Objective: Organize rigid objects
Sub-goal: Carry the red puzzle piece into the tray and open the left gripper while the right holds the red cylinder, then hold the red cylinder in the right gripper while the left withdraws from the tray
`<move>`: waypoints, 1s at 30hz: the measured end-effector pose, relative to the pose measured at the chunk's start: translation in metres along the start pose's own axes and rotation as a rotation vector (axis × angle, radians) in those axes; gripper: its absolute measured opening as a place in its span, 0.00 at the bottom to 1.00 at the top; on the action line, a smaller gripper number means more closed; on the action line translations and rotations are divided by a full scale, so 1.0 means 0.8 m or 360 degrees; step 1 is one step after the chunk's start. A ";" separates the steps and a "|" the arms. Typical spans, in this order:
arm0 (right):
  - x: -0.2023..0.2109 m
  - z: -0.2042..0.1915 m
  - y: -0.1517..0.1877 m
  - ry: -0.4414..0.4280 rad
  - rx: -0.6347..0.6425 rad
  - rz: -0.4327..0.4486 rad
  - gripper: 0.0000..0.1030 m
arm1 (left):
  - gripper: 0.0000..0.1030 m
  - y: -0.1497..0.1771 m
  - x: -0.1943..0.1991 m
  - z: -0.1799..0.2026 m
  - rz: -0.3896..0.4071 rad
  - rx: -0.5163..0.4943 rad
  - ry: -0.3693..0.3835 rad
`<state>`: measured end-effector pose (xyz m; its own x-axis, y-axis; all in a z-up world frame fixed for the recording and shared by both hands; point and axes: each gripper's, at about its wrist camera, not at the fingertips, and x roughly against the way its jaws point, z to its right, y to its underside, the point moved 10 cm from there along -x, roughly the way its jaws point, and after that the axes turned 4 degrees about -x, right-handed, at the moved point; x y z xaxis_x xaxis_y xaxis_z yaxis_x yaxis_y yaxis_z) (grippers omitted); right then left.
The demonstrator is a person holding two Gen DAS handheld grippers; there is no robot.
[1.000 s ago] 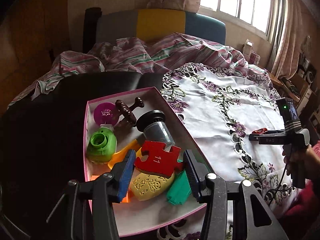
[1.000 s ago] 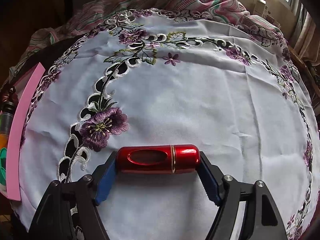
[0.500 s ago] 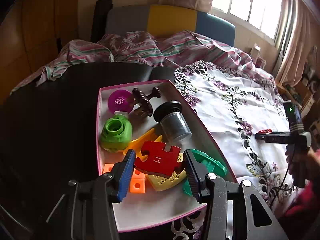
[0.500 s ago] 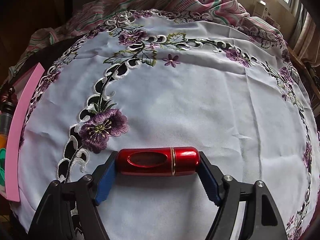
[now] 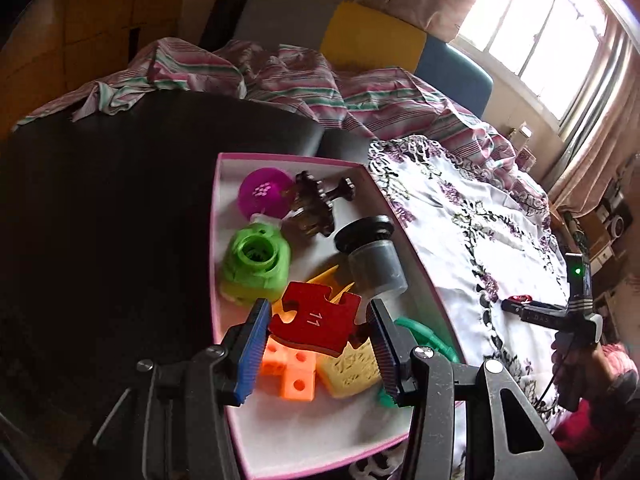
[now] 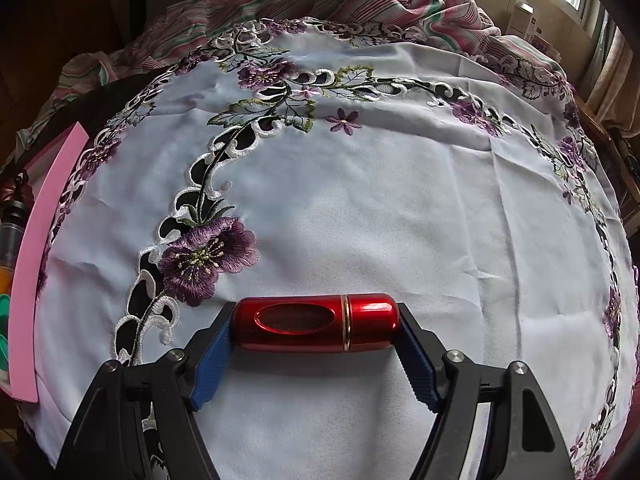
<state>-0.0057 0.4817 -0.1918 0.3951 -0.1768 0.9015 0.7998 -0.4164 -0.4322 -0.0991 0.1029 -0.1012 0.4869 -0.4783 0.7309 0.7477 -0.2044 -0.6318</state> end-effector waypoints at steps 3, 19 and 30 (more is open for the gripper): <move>0.000 0.000 0.000 0.0000 0.0000 -0.0001 0.74 | 0.48 -0.024 -0.017 0.003 0.0028 -0.0013 -0.0009; 0.000 -0.001 0.002 -0.0001 0.0021 0.0001 0.74 | 0.60 -0.049 -0.070 -0.004 0.0064 -0.0141 -0.0207; 0.001 -0.001 0.000 0.0011 0.0036 -0.0001 0.74 | 0.68 -0.011 -0.025 -0.004 0.0076 -0.0186 -0.0327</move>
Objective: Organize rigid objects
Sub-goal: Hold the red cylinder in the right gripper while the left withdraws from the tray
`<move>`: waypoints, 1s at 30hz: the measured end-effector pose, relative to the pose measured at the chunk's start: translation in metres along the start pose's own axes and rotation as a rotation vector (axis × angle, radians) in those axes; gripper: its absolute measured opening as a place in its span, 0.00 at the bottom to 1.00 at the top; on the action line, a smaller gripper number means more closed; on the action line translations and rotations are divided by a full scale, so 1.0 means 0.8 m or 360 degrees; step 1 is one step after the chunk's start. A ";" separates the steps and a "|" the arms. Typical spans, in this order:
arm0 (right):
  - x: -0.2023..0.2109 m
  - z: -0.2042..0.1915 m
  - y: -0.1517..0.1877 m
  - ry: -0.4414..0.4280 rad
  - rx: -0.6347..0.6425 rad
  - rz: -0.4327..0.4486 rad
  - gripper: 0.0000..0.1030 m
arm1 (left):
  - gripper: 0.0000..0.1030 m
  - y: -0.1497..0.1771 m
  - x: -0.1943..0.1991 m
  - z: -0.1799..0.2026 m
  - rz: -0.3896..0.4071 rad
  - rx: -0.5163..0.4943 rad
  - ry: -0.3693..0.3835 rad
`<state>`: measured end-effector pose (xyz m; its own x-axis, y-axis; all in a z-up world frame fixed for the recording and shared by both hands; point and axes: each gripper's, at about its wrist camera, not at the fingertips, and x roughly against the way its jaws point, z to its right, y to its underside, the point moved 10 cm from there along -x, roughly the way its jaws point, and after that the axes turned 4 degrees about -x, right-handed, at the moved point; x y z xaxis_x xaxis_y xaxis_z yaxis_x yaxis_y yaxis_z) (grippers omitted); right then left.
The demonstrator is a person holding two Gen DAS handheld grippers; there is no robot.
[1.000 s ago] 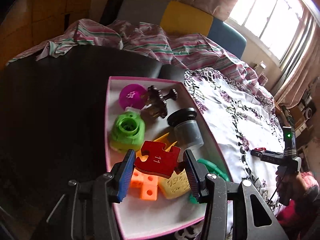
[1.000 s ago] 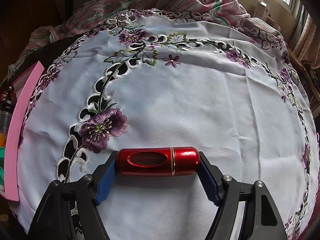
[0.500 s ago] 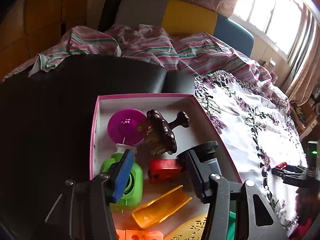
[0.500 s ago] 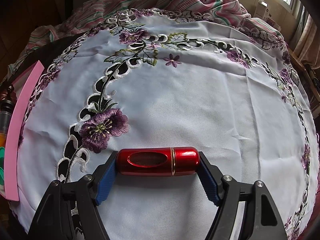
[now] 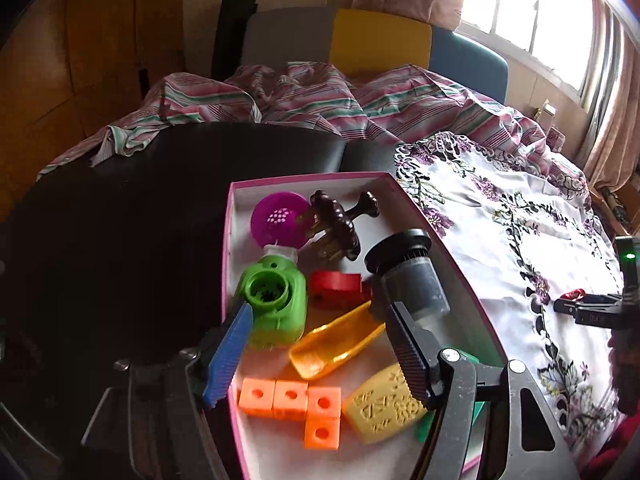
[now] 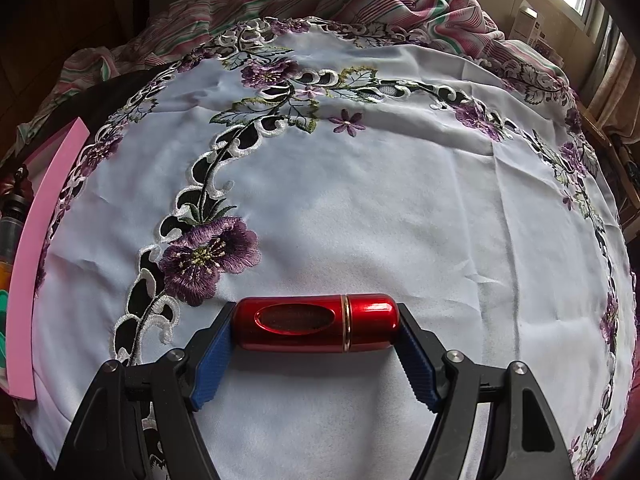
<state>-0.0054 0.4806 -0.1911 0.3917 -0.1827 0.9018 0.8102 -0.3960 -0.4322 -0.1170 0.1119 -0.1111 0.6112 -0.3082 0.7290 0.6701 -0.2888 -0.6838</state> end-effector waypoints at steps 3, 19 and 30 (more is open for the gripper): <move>0.000 0.001 0.000 -0.0001 -0.0004 -0.0004 0.74 | 0.69 0.011 0.012 -0.008 -0.0007 0.0006 -0.0029; 0.010 -0.016 -0.004 -0.0016 0.0080 0.0053 0.73 | 0.72 0.037 0.043 -0.049 -0.0001 0.0074 -0.0152; 0.036 -0.069 -0.010 -0.0138 0.0189 0.0124 0.73 | 0.74 0.036 0.047 -0.068 0.0005 0.0126 -0.0170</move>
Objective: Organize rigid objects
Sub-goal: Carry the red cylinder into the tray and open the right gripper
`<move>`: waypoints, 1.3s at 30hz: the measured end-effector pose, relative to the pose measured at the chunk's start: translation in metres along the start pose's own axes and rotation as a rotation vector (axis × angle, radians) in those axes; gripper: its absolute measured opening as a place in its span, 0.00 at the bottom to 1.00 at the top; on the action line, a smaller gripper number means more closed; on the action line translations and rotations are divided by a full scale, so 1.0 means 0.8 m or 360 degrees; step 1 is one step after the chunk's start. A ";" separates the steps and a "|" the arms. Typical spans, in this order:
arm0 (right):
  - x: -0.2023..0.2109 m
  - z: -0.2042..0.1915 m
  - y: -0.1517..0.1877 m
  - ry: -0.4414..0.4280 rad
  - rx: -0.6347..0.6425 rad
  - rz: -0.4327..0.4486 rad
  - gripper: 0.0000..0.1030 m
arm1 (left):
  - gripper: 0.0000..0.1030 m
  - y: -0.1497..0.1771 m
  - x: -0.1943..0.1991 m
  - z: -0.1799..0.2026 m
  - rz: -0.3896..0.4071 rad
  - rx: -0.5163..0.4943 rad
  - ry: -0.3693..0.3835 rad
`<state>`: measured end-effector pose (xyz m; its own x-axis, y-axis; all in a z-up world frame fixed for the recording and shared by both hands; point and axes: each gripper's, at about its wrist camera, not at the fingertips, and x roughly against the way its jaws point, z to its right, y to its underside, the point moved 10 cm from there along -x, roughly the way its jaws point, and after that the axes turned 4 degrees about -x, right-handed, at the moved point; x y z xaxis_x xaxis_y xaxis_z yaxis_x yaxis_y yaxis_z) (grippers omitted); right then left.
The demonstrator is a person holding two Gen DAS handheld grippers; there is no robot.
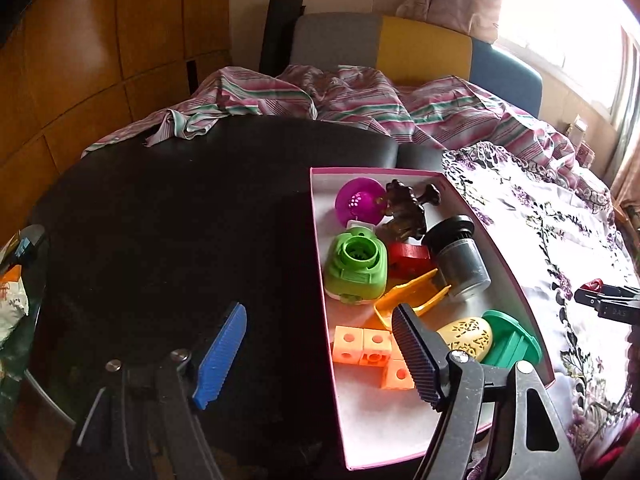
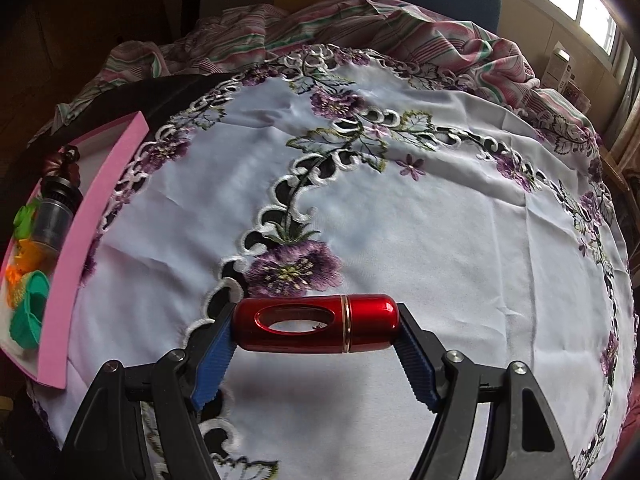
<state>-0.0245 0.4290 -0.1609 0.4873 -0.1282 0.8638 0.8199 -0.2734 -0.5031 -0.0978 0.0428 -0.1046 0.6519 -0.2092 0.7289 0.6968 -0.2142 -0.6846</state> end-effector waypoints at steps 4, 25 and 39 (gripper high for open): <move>0.020 -0.057 -0.011 -0.0103 0.0099 0.0060 0.73 | 0.74 0.001 0.000 -0.009 -0.0005 0.0029 -0.0009; 0.023 -0.361 -0.017 -0.0492 0.0660 0.0095 0.74 | 0.92 0.006 0.008 -0.060 0.0012 0.0148 -0.0109; 0.024 -0.350 -0.007 -0.0423 0.0581 0.0152 0.76 | 1.00 0.007 0.013 -0.062 0.0015 0.0150 -0.0183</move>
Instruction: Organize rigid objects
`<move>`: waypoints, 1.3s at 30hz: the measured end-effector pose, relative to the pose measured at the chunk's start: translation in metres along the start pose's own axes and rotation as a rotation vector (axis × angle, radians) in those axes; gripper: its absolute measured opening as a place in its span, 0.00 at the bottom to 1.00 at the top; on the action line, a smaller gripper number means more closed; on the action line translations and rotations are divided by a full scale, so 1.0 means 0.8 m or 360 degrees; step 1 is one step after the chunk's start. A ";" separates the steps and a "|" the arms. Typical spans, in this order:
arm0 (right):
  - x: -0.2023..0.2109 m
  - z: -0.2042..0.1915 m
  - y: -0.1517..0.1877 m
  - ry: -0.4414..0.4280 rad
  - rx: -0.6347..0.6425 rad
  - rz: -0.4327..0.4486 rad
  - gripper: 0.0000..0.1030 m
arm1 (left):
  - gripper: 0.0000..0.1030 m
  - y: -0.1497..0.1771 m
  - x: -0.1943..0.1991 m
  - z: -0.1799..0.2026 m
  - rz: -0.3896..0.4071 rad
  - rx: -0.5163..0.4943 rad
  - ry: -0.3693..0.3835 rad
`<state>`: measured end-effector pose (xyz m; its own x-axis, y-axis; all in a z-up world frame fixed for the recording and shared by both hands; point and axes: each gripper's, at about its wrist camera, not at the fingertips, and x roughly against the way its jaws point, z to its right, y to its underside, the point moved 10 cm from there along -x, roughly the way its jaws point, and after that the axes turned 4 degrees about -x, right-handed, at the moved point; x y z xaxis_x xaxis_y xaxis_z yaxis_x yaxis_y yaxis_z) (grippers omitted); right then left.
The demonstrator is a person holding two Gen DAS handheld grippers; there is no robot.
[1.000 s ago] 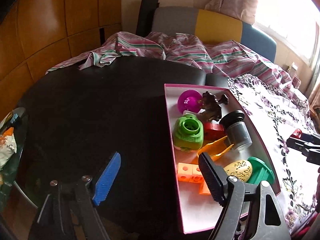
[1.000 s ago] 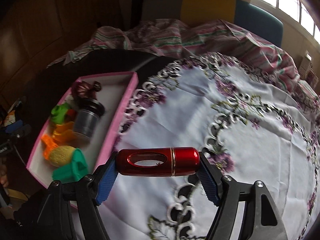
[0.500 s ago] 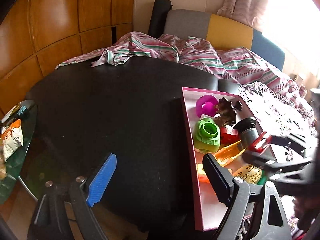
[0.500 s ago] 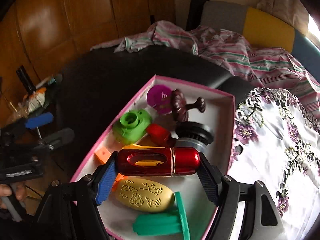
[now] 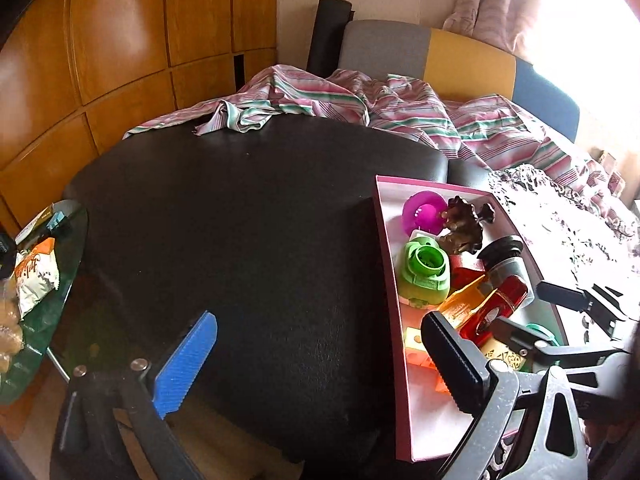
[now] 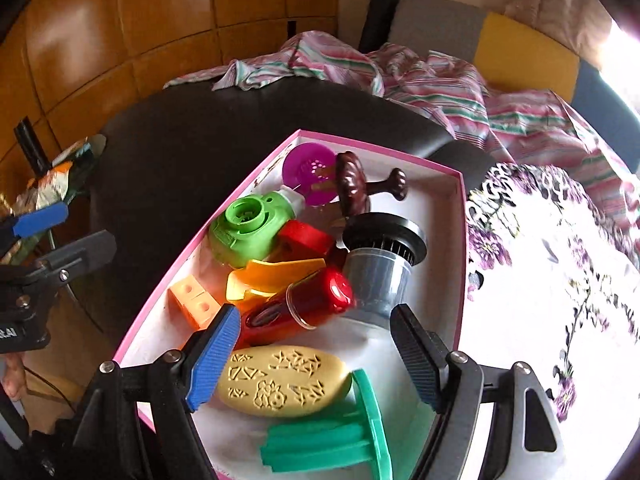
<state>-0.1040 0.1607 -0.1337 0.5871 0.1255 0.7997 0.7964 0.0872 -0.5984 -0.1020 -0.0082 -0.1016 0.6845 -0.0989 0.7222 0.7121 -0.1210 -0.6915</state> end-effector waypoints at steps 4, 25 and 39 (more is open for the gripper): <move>0.016 0.005 0.001 0.0042 -0.0075 0.0078 0.76 | 1.00 0.000 0.005 0.001 0.0020 0.0000 -0.0021; 0.079 0.046 0.032 0.0394 -0.0441 0.0227 0.76 | 1.00 0.000 0.049 0.018 0.0119 0.0066 -0.0063; 0.075 0.028 0.030 0.0356 -0.0409 0.0218 0.76 | 0.95 0.001 0.051 0.011 0.0144 0.0083 -0.0139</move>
<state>-0.0530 0.1929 -0.1009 0.6852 -0.1032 0.7210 0.7020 -0.1704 -0.6915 -0.0719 -0.0040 -0.0727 0.7555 -0.0204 0.6548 0.6527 -0.0635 -0.7550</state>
